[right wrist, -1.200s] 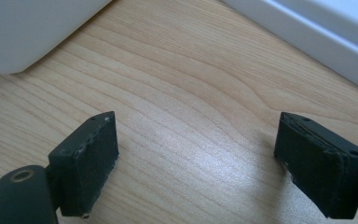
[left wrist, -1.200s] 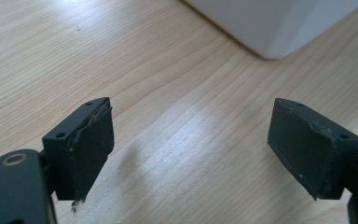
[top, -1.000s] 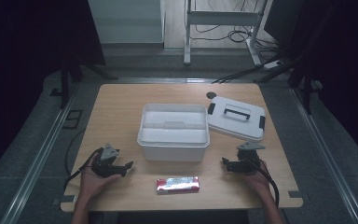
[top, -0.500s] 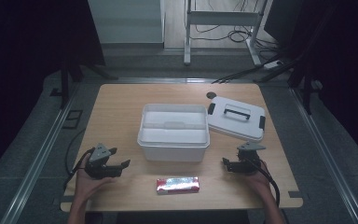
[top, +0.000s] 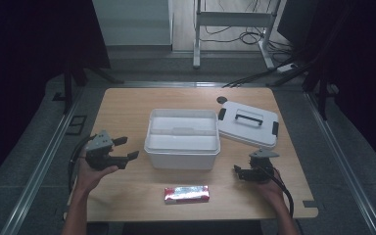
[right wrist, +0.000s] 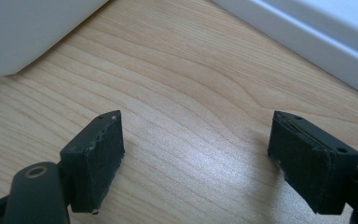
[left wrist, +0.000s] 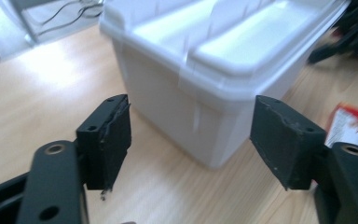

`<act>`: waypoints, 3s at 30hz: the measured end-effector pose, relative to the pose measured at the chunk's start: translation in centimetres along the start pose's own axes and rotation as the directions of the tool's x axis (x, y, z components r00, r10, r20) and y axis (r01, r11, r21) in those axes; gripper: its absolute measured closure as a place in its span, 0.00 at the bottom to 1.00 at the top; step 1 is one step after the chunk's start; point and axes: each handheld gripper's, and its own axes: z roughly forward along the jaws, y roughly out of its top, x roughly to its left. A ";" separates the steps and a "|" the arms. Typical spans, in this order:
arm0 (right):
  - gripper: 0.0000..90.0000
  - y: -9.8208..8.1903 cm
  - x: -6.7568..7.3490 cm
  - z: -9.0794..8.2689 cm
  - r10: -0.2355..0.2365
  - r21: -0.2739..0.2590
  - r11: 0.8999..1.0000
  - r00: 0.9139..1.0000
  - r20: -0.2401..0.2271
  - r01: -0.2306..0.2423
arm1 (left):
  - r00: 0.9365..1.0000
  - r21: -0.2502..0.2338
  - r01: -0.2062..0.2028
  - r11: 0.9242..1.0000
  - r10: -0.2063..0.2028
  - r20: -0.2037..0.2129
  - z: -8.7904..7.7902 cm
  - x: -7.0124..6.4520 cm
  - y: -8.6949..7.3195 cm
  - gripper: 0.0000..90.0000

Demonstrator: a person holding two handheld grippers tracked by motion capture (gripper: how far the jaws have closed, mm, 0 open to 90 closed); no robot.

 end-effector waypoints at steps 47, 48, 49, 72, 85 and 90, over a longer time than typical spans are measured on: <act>0.20 0.0 0.0 0.0 0.001 0.001 1.000 1.000 0.000 -0.001 | 0.892 0.184 -0.384 0.905 0.313 0.325 6.5 2.9 14.2 0.47; 0.20 0.0 0.0 0.0 0.001 0.001 1.000 1.000 0.000 -0.001 | 0.891 0.192 -0.389 0.901 0.314 0.329 6.7 2.9 14.3 0.47; 0.20 0.0 0.0 0.0 0.001 0.001 1.000 1.000 0.000 -0.001 | 0.890 0.194 -0.391 0.900 0.315 0.331 6.8 3.0 14.4 0.47; 0.20 0.0 0.0 0.0 -0.001 -0.001 1.000 1.000 0.001 0.001 | 0.850 0.286 -0.459 0.841 0.322 0.417 11.3 2.3 15.6 0.63; 0.20 0.0 0.0 0.0 -0.001 -0.001 1.000 1.000 0.001 0.001 | 0.828 0.333 -0.491 0.805 0.313 0.465 13.6 1.6 15.6 0.70; 0.20 0.0 0.0 0.0 -0.001 -0.001 1.000 1.000 0.001 0.001 | 0.820 0.350 -0.508 0.787 0.318 0.476 14.3 1.3 15.8 0.73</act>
